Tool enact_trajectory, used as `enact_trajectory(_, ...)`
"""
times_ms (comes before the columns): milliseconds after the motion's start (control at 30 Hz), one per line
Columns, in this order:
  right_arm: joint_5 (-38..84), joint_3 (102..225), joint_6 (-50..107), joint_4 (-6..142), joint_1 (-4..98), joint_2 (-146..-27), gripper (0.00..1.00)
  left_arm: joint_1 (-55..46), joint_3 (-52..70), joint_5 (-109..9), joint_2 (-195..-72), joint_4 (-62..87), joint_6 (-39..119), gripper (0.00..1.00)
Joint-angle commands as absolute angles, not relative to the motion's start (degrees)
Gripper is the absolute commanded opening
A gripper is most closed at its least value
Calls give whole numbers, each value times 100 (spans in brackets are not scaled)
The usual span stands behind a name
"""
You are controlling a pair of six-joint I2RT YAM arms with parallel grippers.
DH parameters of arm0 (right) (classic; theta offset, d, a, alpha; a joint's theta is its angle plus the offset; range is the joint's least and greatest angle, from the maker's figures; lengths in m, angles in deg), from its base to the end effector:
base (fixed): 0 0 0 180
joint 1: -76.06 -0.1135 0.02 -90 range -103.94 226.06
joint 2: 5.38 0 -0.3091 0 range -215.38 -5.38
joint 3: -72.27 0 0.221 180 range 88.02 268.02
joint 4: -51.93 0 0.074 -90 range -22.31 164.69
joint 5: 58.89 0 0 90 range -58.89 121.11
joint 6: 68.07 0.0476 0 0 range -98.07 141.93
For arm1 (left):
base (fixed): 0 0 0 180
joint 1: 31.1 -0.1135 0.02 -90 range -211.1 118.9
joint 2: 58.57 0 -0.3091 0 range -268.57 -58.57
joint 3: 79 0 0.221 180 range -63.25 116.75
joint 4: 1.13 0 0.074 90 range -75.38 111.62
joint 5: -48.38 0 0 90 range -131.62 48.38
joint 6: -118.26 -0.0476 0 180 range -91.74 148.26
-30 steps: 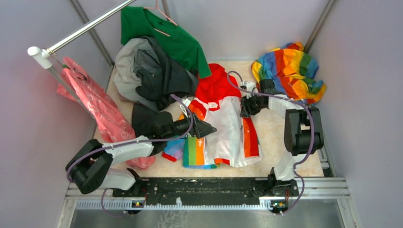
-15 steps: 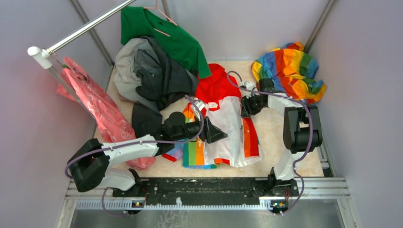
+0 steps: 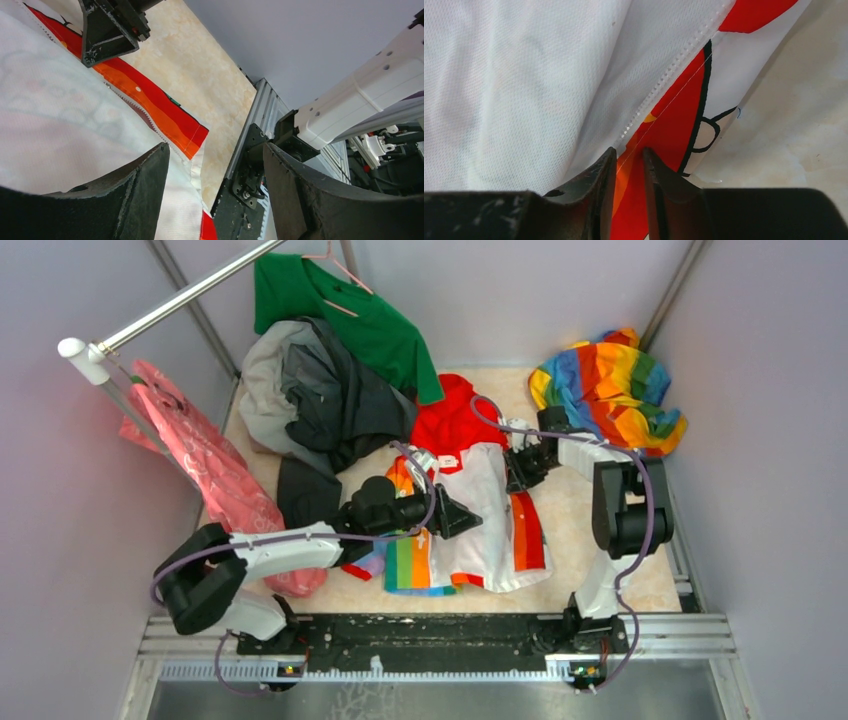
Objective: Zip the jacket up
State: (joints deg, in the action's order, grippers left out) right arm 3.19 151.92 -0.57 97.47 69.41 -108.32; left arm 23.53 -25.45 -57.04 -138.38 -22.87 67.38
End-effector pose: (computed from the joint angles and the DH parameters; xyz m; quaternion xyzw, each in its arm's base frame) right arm 0.3293 0.0608 0.2191 -0.2829 0.9121 0.2103 0.2093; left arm 0.1535 -0.2381 0.3105 0.1884 0.7089 -0.5582 0.3878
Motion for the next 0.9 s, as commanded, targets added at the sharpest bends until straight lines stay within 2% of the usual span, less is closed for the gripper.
enact_trajectory(0, 325, 15505, -209, 9932, 6897, -10831, 24, 2392, -2309, -5615, -14240, -2976, 6568, 74)
enact_trajectory(367, 152, 15543, -224, 10046, 6899, -10823, 0, 2383, -1756, -5518, -14972, -3207, 6044, 71)
enact_trajectory(567, -180, 15351, -247, 9815, 6921, -10451, 0, 2383, -1698, -5568, -15088, -3355, 5928, 69)
enact_trajectory(800, -870, 15119, -513, 9727, 7181, -9991, 0, 2307, -1515, -6170, -15666, -3554, 5824, 68)
enact_trajectory(833, -840, 15095, -539, 9719, 7204, -9956, 1, 2278, -1447, -6281, -15743, -3540, 5797, 67)
enact_trajectory(867, -791, 15082, -554, 9721, 7216, -9931, 10, 2244, -1397, -6386, -15829, -3520, 5750, 67)
